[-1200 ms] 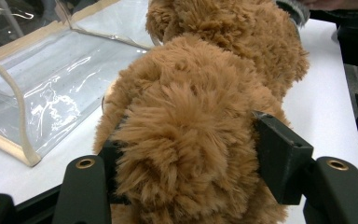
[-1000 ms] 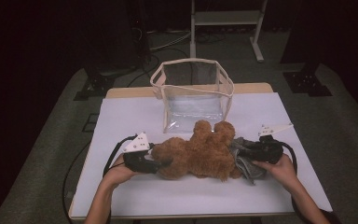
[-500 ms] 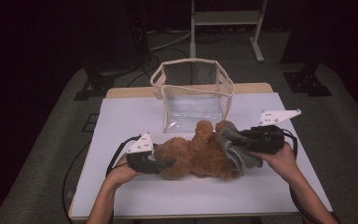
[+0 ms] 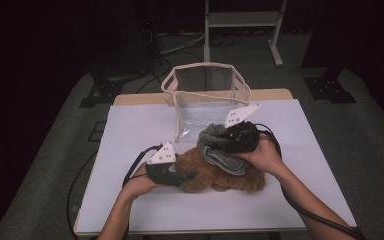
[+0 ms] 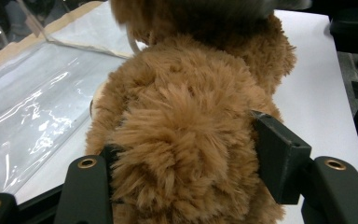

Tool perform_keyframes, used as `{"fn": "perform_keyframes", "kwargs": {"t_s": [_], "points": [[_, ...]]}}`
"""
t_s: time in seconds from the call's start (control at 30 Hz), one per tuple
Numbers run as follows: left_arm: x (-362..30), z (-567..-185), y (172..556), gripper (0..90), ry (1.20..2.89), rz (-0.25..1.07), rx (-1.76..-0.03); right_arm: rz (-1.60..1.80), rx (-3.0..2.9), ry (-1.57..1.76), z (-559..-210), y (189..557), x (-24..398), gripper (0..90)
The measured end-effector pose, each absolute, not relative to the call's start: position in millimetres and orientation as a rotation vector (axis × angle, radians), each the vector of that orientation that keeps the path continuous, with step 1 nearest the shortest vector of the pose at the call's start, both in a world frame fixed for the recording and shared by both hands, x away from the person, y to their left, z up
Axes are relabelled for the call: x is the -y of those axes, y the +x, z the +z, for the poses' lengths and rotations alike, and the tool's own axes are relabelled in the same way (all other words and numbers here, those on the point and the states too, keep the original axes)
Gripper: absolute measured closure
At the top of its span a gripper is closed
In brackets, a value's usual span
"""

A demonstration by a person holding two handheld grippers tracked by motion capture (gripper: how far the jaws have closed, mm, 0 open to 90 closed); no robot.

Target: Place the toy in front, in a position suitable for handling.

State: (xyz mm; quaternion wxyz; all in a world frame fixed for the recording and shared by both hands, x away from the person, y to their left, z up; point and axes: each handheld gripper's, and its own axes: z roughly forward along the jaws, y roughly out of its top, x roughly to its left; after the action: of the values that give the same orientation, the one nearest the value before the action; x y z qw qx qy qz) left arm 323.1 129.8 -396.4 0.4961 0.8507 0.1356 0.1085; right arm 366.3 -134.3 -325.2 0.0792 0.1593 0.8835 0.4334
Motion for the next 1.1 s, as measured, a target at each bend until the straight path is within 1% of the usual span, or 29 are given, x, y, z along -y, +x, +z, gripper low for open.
{"fn": "perform_keyframes", "kwargs": {"t_s": [0.07,0.13,0.23,0.37,0.4,0.47,0.5,0.6,0.7,0.8,0.97,1.1], "points": [[-130,-397,324,39.6,2.056,0.262,-0.329,1.235,-2.672,0.512,-339,372,138,74.7],[-130,-397,324,38.4,2.056,0.274,-0.322,1.266,-2.68,0.563,-347,375,146,75.1],[-132,-396,324,34.1,2.055,0.301,-0.322,1.282,-2.669,0.572,-351,372,155,75.6],[-137,-397,326,24.4,2.064,0.302,-0.366,1.294,-2.658,0.584,-352,367,162,75.7],[-139,-398,327,24.3,2.059,0.294,-0.373,1.298,-2.657,0.585,-352,368,164,75.7],[-140,-399,327,25.6,2.052,0.275,-0.379,1.314,-2.655,0.595,-353,369,165,75.7],[-140,-400,326,29.9,2.049,0.278,-0.369,1.319,-2.655,0.599,-353,369,165,75.7],[-138,-402,327,36.1,2.045,0.273,-0.373,1.332,-2.645,0.603,-346,369,163,75.3],[-136,-402,328,37.0,2.036,0.272,-0.375,1.367,-2.625,0.573,-330,367,155,75.3],[-134,-402,327,37.2,2.039,0.276,-0.366,1.348,-2.647,0.504,-324,364,137,75.3],[-132,-403,325,37.1,2.049,0.276,-0.351,1.302,-2.694,0.427,-334,368,105,75.2],[-134,-405,326,36.1,2.041,0.272,-0.346,1.282,-2.723,0.431,-340,371,107,75.3]]}}
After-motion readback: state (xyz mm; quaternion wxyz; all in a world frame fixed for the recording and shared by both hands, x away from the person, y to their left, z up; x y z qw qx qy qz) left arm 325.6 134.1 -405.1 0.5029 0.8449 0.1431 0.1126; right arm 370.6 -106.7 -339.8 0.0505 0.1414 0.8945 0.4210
